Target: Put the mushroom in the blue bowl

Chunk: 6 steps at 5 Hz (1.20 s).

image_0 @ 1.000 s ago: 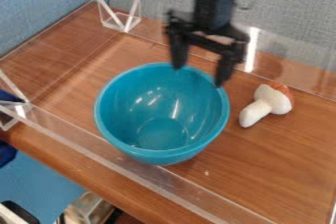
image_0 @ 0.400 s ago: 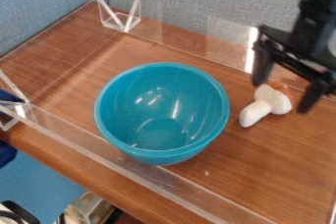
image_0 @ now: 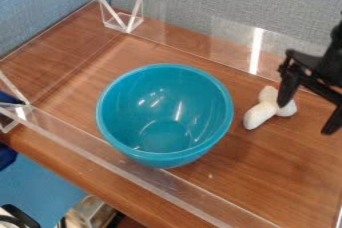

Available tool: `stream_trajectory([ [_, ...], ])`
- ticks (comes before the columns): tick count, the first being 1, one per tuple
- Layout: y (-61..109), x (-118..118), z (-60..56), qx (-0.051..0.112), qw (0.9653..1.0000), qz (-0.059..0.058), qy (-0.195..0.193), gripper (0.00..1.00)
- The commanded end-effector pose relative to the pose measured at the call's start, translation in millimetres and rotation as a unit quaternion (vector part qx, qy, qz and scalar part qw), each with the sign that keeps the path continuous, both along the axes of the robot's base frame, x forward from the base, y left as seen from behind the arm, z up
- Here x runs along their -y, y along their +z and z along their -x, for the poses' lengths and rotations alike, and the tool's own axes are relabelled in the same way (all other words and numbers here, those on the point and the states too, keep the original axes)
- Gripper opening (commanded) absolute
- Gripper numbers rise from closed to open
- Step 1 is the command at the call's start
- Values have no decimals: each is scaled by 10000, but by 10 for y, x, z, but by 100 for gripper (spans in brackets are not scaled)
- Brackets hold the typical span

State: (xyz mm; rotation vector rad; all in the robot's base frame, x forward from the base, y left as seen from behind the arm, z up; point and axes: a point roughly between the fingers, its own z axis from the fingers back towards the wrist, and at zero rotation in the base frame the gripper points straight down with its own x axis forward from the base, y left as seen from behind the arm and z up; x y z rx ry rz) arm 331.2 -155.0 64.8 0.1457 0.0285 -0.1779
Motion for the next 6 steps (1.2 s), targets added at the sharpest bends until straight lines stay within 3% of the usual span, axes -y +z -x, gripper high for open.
stream_trajectory([
  [1, 116, 90, -166, 378, 9992, 18, 106, 100],
  [3, -137, 139, -150, 484, 9986, -177, 121, 100],
  [5, 133, -173, -266, 568, 9980, -287, -49, 100],
  [6, 163, -363, -212, 648, 9971, -266, -308, 100],
])
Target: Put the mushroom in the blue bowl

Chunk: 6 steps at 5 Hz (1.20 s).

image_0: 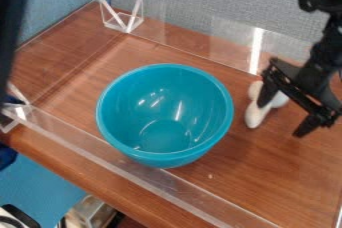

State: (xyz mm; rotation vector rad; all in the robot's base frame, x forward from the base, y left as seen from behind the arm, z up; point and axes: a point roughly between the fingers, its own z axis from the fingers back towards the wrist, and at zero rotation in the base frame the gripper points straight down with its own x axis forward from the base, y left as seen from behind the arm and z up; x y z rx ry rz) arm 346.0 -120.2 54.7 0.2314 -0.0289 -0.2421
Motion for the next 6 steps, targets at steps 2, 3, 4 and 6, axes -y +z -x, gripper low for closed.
stream_trajectory([
  [2, 274, -156, -205, 558, 9970, 294, -444, 100],
  [3, 273, -167, -297, 640, 9958, 327, -558, 100],
  [4, 254, -171, -353, 716, 9947, 375, -636, 100],
  [6, 76, -48, -444, 722, 9952, 411, -520, 100],
])
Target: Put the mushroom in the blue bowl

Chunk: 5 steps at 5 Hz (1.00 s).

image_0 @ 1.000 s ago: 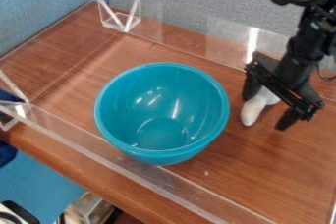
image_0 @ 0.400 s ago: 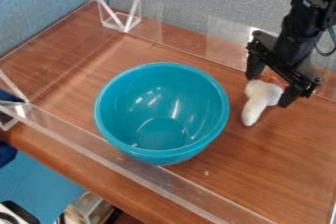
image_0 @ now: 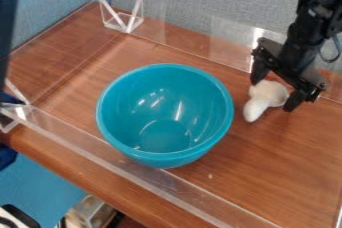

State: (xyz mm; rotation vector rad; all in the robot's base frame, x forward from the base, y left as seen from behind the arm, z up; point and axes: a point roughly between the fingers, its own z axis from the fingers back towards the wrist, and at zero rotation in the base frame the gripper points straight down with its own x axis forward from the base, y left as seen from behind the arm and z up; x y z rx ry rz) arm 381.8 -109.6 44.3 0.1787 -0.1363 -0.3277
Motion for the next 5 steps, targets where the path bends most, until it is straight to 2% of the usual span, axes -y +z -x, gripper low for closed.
stream_trajectory([
  [1, 66, 83, -155, 217, 9997, 118, -47, 100],
  [2, 125, 22, -141, 185, 9996, 128, -173, 0],
  [3, 347, -60, -26, 234, 9995, 83, -209, 0],
  [4, 612, -201, 156, 302, 9994, 52, -175, 0],
  [5, 739, -383, 314, 382, 9976, -32, 579, 0],
])
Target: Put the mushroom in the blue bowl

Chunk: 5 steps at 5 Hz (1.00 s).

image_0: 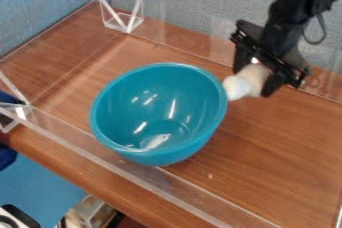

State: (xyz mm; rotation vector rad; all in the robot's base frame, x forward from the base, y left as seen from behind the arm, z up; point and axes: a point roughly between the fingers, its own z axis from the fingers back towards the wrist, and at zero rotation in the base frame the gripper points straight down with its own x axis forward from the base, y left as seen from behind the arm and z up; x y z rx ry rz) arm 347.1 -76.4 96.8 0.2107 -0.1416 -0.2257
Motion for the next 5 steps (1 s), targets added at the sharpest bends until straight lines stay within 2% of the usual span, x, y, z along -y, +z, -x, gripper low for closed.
stream_trajectory([
  [1, 131, -335, 105, 221, 9968, 23, 770, 0],
  [2, 34, -564, 199, 119, 9940, -29, 1085, 0],
  [3, -116, -571, 222, -11, 9924, -3, 1233, 0],
  [5, -287, -498, 107, -174, 9968, 93, 770, 0],
])
